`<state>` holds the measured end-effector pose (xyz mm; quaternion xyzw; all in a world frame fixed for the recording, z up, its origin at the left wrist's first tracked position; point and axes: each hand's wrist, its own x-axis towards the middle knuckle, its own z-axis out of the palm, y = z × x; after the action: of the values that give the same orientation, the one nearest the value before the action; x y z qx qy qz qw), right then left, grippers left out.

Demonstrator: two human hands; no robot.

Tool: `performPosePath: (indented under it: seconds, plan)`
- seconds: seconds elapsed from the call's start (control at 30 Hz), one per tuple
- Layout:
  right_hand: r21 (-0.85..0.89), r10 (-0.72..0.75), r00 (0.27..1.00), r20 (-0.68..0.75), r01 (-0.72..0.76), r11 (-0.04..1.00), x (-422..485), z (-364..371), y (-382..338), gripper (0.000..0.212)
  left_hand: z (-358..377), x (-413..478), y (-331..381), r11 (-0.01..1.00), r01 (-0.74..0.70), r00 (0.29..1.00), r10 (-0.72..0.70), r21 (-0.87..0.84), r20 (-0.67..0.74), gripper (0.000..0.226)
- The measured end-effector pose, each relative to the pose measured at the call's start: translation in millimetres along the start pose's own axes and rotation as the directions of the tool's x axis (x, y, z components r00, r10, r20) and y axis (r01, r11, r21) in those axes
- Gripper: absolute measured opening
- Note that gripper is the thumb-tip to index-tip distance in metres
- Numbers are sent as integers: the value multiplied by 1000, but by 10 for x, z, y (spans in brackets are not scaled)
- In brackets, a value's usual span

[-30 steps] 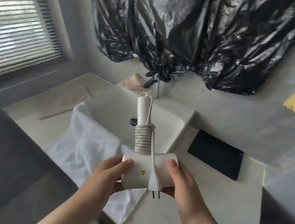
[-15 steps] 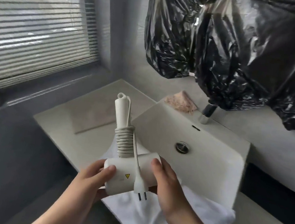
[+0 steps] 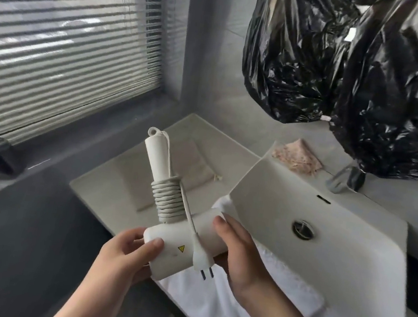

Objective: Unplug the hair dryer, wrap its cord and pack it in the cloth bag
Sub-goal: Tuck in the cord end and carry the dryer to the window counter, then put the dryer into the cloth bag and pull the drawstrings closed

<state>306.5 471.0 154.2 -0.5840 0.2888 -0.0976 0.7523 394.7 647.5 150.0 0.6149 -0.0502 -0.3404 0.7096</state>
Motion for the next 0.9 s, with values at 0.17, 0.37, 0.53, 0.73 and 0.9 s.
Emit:
performPosePath:
  seconds: [0.17, 0.37, 0.53, 0.73, 0.9]
  plan:
    - [209, 99, 994, -49, -87, 974, 517, 136, 73, 72, -45, 451, 62, 999, -35, 998, 35, 12, -48, 74]
    - [238, 125, 992, 11, -124, 963, 1224, 223, -23, 70, -138, 1209, 259, 998, 5, 1000, -4, 62, -18, 94]
    - [341, 161, 987, 6, -153, 927, 1609, 334, -4, 64, -286, 1717, 428, 988, 24, 999, -30, 153, 31, 75]
    - [450, 232, 973, 5, -209, 868, 1770, 313, -59, 52, -329, 2084, 422, 980, 92, 985, -116, 175, 131, 73]
    - [438, 278, 946, -169, -180, 880, 1834, 269, 19, 71, -319, 2433, 358, 953, 112, 929, -201, 282, 312, 58]
